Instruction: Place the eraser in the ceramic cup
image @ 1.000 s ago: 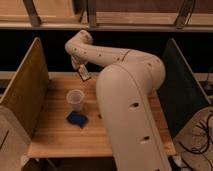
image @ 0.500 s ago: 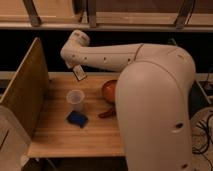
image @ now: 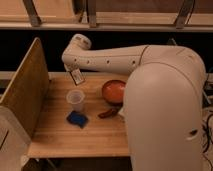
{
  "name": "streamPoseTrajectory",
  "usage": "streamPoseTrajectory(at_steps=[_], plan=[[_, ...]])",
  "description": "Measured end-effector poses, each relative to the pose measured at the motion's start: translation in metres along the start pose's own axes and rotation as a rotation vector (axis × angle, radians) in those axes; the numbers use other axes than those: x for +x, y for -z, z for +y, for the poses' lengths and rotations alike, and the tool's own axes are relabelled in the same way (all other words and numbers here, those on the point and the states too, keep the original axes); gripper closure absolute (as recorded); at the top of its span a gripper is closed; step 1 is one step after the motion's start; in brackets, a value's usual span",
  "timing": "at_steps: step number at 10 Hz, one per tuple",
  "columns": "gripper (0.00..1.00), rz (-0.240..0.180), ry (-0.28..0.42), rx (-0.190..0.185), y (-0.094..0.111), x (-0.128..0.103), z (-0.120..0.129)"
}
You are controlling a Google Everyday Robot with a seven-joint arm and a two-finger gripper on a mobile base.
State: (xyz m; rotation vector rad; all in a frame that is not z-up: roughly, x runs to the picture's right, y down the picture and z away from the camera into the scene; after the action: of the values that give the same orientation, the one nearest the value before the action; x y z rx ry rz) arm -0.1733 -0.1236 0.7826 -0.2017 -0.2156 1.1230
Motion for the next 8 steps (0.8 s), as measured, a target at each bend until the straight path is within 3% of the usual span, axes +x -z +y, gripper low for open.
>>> streamPoseTrajectory(at_steps=[4,8], plan=[[1.0,0.077,0.056,-0.072,-0.009,0.035,0.042],[1.0,0.098,0.042,-0.082,-0.01,0.047,0.04]])
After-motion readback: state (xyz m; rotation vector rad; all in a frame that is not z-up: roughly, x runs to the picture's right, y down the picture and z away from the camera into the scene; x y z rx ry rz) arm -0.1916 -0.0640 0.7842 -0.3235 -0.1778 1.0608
